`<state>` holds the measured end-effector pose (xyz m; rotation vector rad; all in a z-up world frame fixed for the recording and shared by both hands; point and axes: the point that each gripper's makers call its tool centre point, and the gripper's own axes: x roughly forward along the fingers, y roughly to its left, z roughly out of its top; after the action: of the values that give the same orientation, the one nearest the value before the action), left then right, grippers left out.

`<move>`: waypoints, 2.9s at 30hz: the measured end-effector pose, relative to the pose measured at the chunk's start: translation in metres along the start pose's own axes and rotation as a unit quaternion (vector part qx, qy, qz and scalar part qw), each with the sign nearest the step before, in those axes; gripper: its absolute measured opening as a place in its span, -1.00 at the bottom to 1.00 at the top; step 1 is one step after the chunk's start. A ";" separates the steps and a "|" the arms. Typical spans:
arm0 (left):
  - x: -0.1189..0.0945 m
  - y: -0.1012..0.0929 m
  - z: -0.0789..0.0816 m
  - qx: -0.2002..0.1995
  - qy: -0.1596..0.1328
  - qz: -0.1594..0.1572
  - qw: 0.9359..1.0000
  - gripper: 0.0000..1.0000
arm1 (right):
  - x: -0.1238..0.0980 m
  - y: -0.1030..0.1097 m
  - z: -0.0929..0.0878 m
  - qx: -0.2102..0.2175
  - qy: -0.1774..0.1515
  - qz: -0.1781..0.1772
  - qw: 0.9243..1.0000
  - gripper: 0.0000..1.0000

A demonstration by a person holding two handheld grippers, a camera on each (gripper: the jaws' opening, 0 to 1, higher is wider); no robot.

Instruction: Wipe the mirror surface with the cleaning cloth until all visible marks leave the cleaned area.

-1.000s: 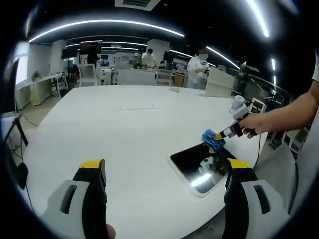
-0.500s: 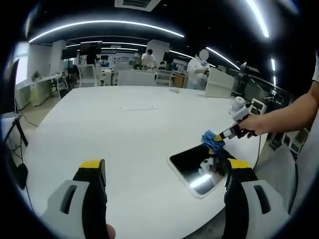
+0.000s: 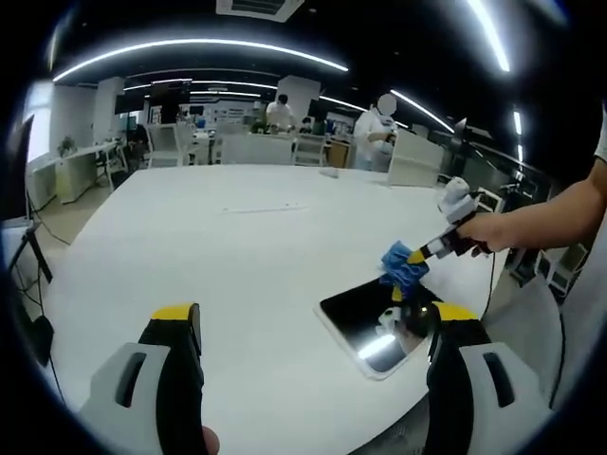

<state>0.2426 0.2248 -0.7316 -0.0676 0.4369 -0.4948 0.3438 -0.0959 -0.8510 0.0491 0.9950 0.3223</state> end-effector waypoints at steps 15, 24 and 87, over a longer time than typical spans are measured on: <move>0.002 0.016 0.035 0.012 -0.032 0.015 0.999 0.98 | -0.051 -0.080 -0.020 0.039 -0.005 -0.035 0.999 -0.95; -0.003 0.013 0.034 0.012 -0.033 0.023 0.999 0.98 | -0.042 -0.094 -0.046 0.053 0.013 -0.048 0.997 -0.95; -0.039 -0.017 -0.002 0.022 -0.032 0.084 0.996 0.98 | -0.164 -0.159 -0.059 -0.078 -0.210 0.055 0.973 0.97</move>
<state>0.2038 0.2280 -0.7153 -0.0041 0.3649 -0.3363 0.2518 -0.3008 -0.7791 0.0276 0.5464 0.4695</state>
